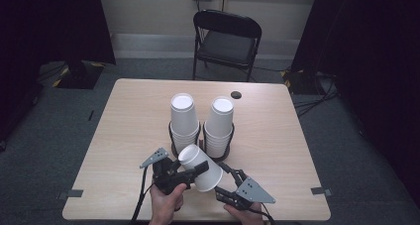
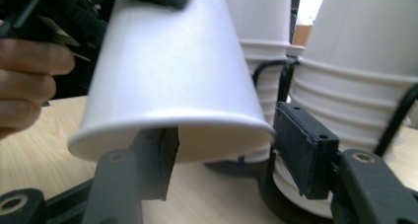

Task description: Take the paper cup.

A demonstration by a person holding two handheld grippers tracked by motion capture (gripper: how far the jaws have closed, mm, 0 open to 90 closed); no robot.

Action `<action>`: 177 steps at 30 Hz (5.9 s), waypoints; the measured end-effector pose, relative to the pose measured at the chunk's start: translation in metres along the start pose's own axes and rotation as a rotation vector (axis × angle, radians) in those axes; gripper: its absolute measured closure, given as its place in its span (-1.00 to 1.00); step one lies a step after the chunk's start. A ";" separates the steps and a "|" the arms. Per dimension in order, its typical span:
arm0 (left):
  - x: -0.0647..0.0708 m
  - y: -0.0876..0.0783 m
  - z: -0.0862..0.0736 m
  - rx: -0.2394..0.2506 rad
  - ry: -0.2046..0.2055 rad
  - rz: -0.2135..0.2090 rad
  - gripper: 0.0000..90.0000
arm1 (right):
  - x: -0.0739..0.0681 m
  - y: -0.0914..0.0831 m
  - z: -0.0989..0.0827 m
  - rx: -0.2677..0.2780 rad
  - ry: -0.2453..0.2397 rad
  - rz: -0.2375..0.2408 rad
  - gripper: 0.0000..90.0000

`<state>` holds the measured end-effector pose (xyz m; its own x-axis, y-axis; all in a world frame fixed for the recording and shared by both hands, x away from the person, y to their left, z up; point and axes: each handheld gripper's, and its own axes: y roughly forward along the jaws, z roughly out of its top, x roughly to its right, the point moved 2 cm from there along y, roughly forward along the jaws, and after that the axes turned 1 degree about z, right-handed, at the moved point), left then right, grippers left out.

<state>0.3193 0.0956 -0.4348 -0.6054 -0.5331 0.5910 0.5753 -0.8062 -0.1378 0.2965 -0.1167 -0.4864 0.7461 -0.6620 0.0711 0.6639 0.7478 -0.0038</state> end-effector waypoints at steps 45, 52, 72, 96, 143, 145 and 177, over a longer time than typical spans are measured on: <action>0.006 -0.004 -0.001 -0.026 0.132 -0.020 -0.92 | 0.010 0.006 0.007 0.094 -0.006 -0.037 0.91; 0.006 -0.008 0.001 -0.018 0.160 -0.006 -0.98 | 0.014 0.002 0.009 0.099 0.007 -0.041 0.92; -0.013 -0.023 -0.011 0.033 0.359 0.058 -0.68 | 0.025 -0.008 0.010 0.014 0.081 -0.073 0.91; -0.021 -0.031 -0.017 -0.041 0.594 0.174 -0.62 | 0.039 -0.007 0.015 -0.271 0.118 -0.025 0.91; -0.007 -0.011 -0.028 -0.400 1.078 0.092 -0.64 | 0.054 0.032 0.038 -0.814 0.226 0.257 0.91; -0.006 -0.008 -0.030 -0.402 1.094 0.104 -0.64 | 0.053 0.033 0.038 -0.827 0.229 0.267 0.91; 0.010 0.021 -0.044 -0.387 1.093 0.044 -0.92 | 0.040 0.057 0.038 -0.835 0.285 0.320 0.94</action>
<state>0.3011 0.0624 -0.4669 -0.8497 -0.3480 -0.3960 0.5156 -0.7051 -0.4867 0.3620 -0.0982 -0.4454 0.8105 -0.5009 -0.3035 0.1638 0.6914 -0.7037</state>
